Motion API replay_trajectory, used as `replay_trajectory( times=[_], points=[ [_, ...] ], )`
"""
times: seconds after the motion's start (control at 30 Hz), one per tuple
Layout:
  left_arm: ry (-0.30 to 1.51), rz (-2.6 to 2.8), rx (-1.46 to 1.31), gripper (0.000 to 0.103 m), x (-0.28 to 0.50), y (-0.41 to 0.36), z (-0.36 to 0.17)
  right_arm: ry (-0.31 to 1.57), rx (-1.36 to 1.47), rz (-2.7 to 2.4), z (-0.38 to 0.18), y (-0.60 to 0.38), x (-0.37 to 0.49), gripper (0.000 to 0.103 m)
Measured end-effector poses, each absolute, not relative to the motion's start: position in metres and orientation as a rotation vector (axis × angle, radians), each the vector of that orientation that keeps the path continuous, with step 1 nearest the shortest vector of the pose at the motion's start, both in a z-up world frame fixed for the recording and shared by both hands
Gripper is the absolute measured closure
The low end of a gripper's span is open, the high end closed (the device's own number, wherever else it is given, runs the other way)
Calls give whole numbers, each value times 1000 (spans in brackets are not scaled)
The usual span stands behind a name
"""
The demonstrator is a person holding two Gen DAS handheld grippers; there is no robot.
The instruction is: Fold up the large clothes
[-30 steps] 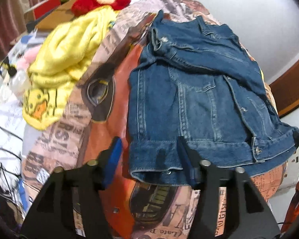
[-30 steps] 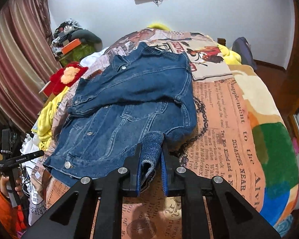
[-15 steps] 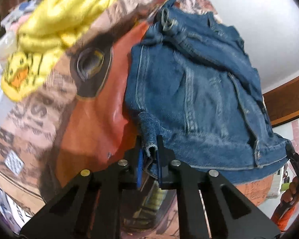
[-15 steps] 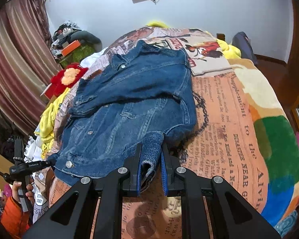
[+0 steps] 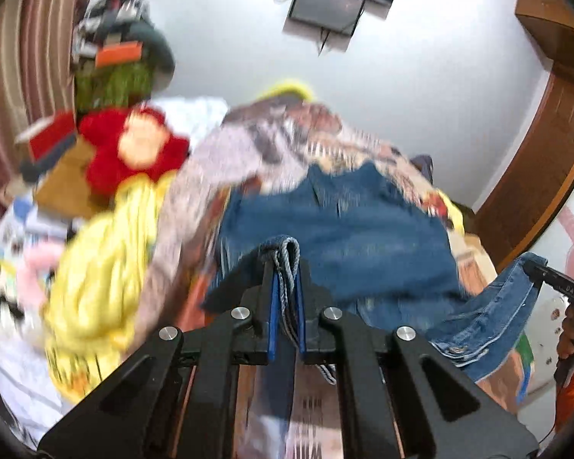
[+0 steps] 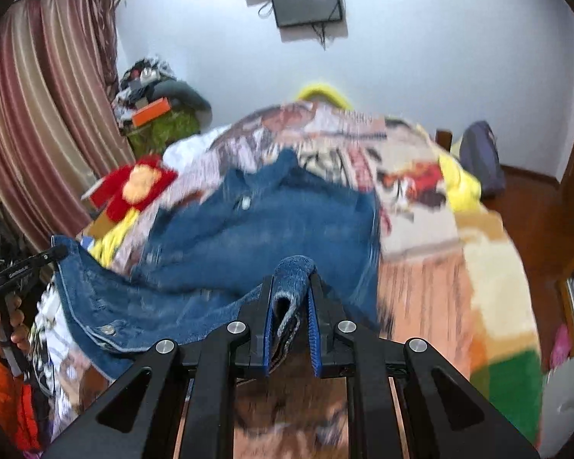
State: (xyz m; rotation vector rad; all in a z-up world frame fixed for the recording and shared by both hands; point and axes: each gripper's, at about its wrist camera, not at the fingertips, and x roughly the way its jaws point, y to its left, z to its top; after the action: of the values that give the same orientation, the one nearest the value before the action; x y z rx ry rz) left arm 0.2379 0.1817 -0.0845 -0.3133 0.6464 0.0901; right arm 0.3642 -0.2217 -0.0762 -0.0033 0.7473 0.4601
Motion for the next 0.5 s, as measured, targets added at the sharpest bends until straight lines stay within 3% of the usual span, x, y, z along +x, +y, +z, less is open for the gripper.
replay_trajectory(
  times=[0.23, 0.5],
  points=[
    [621, 160, -276, 96, 333, 205, -72, 707, 21, 389, -48, -206, 457, 94],
    [772, 207, -295, 96, 439, 225, -137, 778, -27, 278, -85, -185, 559, 96]
  ],
)
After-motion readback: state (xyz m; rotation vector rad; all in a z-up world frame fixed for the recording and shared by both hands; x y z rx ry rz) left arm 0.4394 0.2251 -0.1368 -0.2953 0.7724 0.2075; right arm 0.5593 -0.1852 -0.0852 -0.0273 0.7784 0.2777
